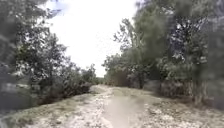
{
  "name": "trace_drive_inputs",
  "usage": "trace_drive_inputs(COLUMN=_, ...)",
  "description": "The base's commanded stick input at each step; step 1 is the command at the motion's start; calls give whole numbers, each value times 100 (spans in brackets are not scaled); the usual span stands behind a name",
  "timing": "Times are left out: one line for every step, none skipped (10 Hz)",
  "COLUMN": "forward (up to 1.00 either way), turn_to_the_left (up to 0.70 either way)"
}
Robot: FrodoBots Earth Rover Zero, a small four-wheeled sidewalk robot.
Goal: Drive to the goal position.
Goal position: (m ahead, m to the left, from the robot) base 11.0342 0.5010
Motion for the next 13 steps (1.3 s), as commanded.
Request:
trace_drive_inputs(forward=85, turn_to_the_left=0)
trace_drive_inputs(forward=85, turn_to_the_left=0)
trace_drive_inputs(forward=85, turn_to_the_left=0)
trace_drive_inputs(forward=85, turn_to_the_left=0)
trace_drive_inputs(forward=85, turn_to_the_left=0)
trace_drive_inputs(forward=85, turn_to_the_left=0)
trace_drive_inputs(forward=85, turn_to_the_left=0)
trace_drive_inputs(forward=85, turn_to_the_left=0)
trace_drive_inputs(forward=85, turn_to_the_left=0)
trace_drive_inputs(forward=85, turn_to_the_left=0)
trace_drive_inputs(forward=85, turn_to_the_left=0)
trace_drive_inputs(forward=85, turn_to_the_left=0)
trace_drive_inputs(forward=85, turn_to_the_left=0)
